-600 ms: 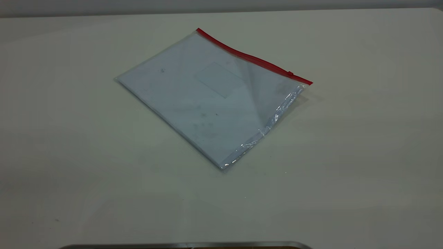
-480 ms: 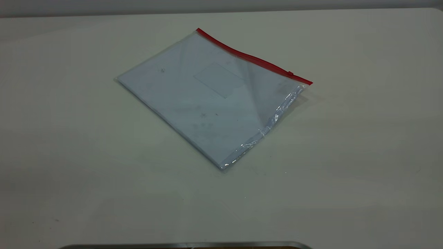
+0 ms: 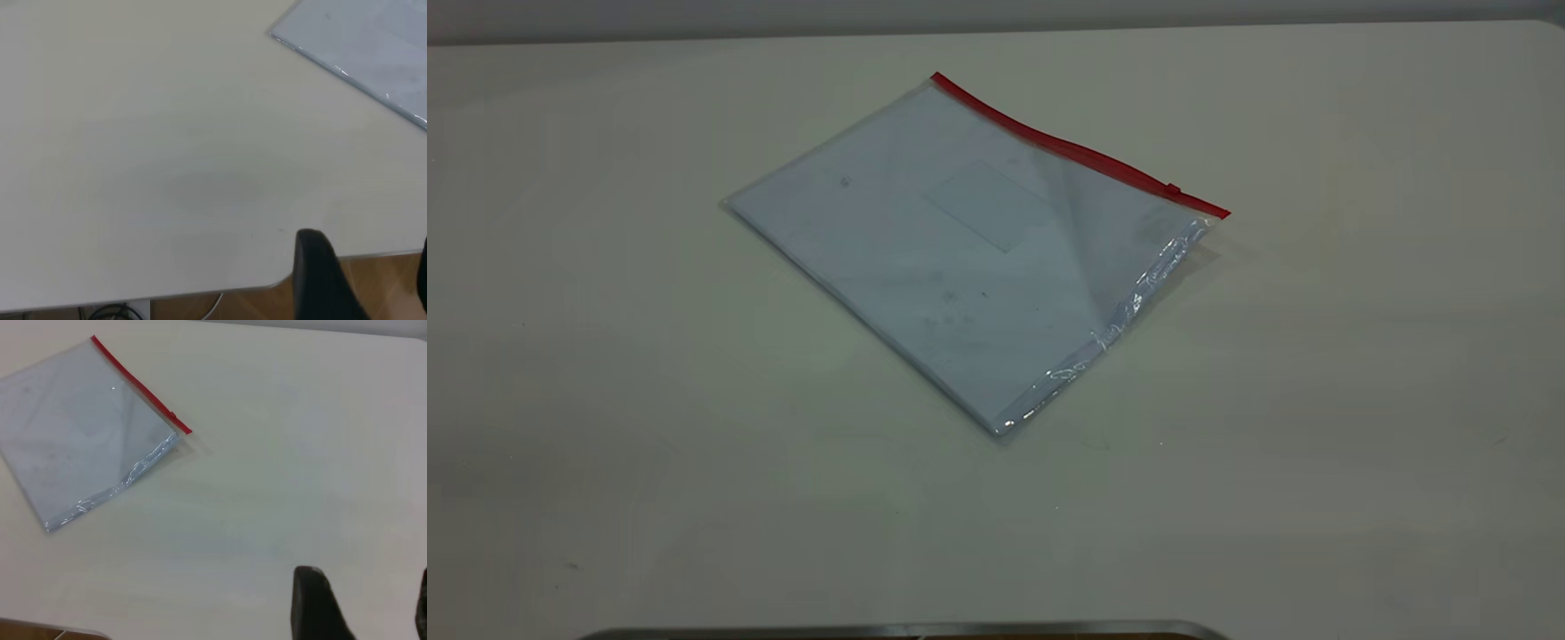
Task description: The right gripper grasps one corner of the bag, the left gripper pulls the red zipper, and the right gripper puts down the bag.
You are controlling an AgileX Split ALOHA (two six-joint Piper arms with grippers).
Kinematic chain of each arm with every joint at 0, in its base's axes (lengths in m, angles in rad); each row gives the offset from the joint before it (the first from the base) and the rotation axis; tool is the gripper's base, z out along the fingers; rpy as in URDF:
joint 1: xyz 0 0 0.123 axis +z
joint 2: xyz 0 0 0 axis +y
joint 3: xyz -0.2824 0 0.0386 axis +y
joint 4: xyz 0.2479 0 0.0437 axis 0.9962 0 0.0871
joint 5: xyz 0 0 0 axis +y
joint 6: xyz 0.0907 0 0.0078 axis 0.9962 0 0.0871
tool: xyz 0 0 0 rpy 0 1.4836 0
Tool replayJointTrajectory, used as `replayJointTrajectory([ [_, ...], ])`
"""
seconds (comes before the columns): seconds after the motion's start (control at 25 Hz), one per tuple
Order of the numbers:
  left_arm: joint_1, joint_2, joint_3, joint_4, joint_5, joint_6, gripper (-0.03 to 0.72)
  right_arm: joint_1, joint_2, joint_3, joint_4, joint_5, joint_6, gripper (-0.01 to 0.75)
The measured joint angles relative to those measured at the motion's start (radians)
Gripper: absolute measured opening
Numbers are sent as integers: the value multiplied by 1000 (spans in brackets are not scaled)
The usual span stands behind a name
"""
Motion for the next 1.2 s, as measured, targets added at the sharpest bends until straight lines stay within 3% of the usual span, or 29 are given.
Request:
replayJointTrajectory([
  [1.0,0,5,0,4,-2,-1,420,0,5,0,40,-5,0,402],
  [1.2,0,178,-42,4,-96,-38,420,0,195,-1,185,-131,-22,402],
])
